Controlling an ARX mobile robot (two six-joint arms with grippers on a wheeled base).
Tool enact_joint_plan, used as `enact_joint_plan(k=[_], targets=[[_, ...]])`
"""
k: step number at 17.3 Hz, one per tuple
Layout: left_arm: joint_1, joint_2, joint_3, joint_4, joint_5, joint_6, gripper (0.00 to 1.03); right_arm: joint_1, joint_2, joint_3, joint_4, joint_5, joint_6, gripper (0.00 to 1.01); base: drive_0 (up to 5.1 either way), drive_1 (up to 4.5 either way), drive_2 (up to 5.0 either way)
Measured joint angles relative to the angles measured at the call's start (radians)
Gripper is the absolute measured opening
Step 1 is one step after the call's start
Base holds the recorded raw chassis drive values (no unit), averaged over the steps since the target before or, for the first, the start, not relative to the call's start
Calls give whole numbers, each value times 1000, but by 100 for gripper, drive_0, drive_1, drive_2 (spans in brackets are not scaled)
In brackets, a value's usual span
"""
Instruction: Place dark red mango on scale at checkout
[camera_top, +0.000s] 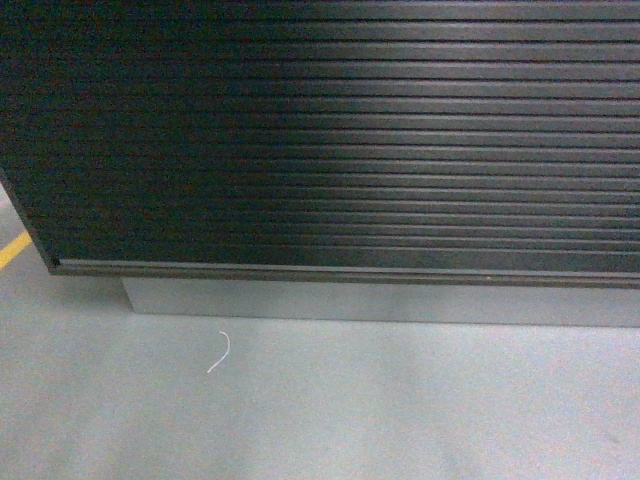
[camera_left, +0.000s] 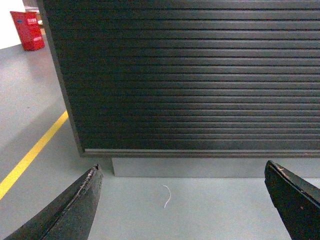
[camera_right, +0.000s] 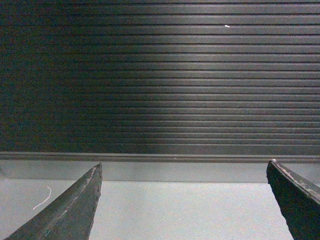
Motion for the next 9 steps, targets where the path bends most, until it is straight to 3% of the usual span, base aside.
enact_joint_plan(k=[9], targets=[[0,0,0,2,0,0,98,0,0,0,5,0,0,98,-10,346,-365]])
